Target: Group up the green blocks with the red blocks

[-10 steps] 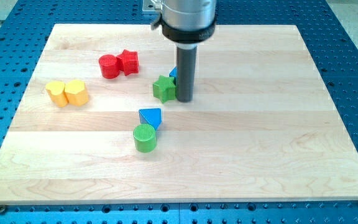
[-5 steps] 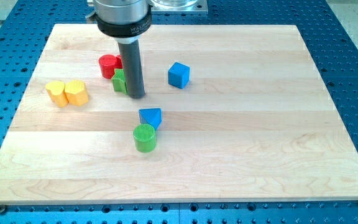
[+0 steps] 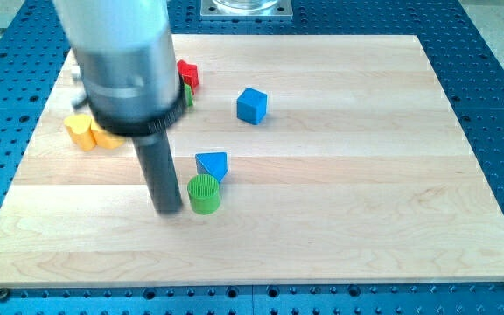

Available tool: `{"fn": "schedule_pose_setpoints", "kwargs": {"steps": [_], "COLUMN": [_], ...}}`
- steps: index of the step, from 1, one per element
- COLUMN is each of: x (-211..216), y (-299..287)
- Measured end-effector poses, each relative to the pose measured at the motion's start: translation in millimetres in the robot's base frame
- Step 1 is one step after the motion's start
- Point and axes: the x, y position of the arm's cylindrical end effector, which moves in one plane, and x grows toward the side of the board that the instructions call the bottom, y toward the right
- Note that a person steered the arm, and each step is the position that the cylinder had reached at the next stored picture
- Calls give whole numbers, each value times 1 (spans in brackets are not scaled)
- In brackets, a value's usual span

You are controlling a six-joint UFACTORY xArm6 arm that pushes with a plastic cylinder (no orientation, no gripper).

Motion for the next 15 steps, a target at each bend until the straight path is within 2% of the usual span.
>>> {"fn": "schedule_pose_setpoints", "kwargs": {"steps": [1, 2, 3, 5, 6, 7, 8, 9, 10, 11, 12, 13, 15], "x": [4, -23, -50, -60, -143, -165, -147, -164, -186, -220, -198, -152, -170], "y": [38, 51, 9, -27, -29, -29, -24, -27, -67, -63, -89, -58, 48]}}
